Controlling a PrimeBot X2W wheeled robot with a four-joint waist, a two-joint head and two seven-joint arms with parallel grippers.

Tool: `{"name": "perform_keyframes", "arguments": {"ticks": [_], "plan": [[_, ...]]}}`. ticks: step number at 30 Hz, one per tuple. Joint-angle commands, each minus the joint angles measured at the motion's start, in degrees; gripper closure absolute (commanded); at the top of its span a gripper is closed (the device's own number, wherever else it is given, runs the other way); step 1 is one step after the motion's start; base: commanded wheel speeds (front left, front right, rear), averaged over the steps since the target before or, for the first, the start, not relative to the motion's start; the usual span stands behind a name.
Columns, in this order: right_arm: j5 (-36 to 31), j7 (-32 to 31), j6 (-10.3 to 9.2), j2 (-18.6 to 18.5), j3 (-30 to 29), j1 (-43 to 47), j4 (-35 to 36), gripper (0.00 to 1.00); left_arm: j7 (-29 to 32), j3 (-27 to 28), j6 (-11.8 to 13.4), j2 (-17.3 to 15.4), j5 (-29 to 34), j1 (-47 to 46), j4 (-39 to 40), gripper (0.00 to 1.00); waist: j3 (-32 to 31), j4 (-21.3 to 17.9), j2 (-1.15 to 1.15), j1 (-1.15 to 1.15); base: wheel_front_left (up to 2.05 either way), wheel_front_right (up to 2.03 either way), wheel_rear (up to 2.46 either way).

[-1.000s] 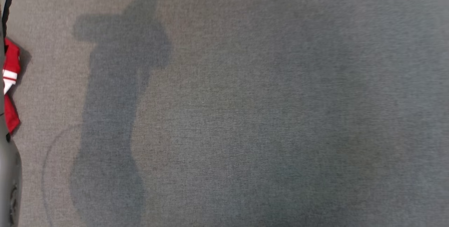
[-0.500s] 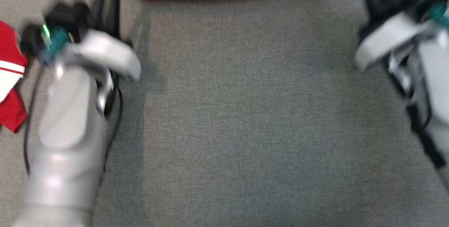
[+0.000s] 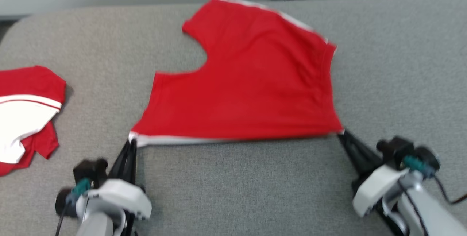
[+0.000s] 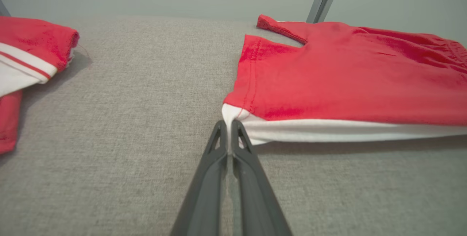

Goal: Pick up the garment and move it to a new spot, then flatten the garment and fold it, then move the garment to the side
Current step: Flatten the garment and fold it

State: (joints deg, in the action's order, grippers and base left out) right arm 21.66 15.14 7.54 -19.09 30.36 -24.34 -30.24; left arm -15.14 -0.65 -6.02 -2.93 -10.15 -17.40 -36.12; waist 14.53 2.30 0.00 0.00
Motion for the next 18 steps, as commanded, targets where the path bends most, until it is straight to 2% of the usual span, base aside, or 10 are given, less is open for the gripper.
{"name": "perform_keyframes", "arguments": {"ticks": [1,5,10,18], "plan": [[0.7,0.0,-0.13,0.0,-0.7,2.8,0.2,1.00,0.0,1.5,0.6,-0.7,-0.6,2.4,0.1,1.00,-4.2,-0.1,0.00,0.00,0.00,0.00,0.00],[0.8,0.0,-0.15,0.9,0.1,9.3,0.1,1.00,0.0,3.3,1.0,-0.5,-1.5,8.9,0.8,1.00,-8.6,-0.2,0.00,0.00,0.00,0.00,0.00],[0.9,0.0,-0.14,2.5,1.2,16.1,-0.4,1.00,0.0,2.0,0.4,-0.4,-0.2,16.3,1.1,1.00,-13.7,-0.4,0.00,0.00,0.00,0.00,0.00],[1.9,0.0,-0.11,3.2,4.6,22.1,0.1,1.00,0.0,2.4,-0.3,-0.2,0.3,24.2,2.6,1.00,-17.4,-1.0,0.00,0.00,0.00,0.00,0.00]]}}
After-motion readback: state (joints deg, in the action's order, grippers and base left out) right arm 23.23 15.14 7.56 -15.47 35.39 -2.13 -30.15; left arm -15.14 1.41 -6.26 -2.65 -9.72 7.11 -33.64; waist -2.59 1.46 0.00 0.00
